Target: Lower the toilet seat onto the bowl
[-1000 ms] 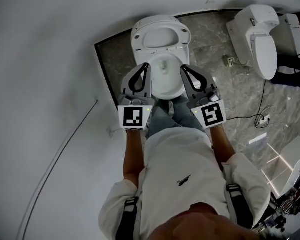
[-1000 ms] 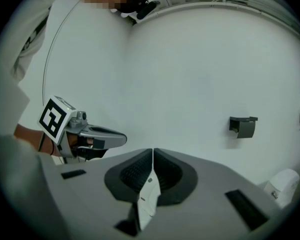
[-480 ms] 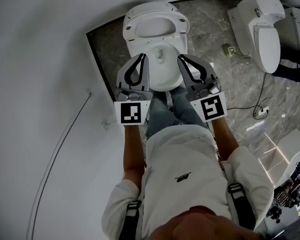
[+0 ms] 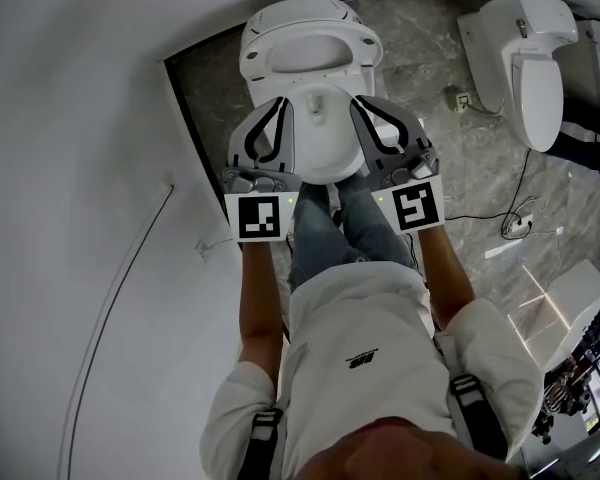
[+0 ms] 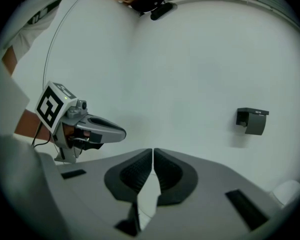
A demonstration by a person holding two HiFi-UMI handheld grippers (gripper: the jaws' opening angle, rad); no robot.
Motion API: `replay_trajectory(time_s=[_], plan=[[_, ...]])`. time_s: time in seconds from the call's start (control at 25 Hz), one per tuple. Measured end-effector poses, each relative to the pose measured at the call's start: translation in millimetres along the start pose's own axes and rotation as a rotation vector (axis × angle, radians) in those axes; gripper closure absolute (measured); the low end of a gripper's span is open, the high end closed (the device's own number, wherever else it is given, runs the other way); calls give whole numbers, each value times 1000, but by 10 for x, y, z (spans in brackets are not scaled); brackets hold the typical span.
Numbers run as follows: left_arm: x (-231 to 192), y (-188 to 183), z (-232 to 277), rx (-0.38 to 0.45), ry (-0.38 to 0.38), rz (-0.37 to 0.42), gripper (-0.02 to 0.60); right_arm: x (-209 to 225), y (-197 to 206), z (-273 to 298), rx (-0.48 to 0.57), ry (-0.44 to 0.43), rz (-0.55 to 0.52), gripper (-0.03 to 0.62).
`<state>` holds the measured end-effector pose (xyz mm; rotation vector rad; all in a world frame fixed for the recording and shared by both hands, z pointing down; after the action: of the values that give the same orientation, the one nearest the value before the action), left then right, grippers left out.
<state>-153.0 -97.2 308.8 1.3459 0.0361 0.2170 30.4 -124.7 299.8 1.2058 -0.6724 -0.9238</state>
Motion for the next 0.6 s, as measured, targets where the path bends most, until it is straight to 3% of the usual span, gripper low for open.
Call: replay_trajectory(time_s=[0.28, 0.6], plan=[[-60, 144, 235, 6, -2, 17, 551, 171, 263, 127, -125, -25, -90, 563], [-144, 361, 465, -36, -14, 25, 551, 356, 559, 288, -144, -4, -62, 563]])
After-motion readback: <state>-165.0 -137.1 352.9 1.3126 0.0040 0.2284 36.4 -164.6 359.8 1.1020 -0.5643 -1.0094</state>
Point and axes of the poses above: the fingertips, and each gripper's own axes: z forward along the fingers, x to its right, y out of its underside, the point moved 9 cm from there along -z, backward along the fingers, and after that the axes turned 12 degrees about -y, right-handed, at the moved point
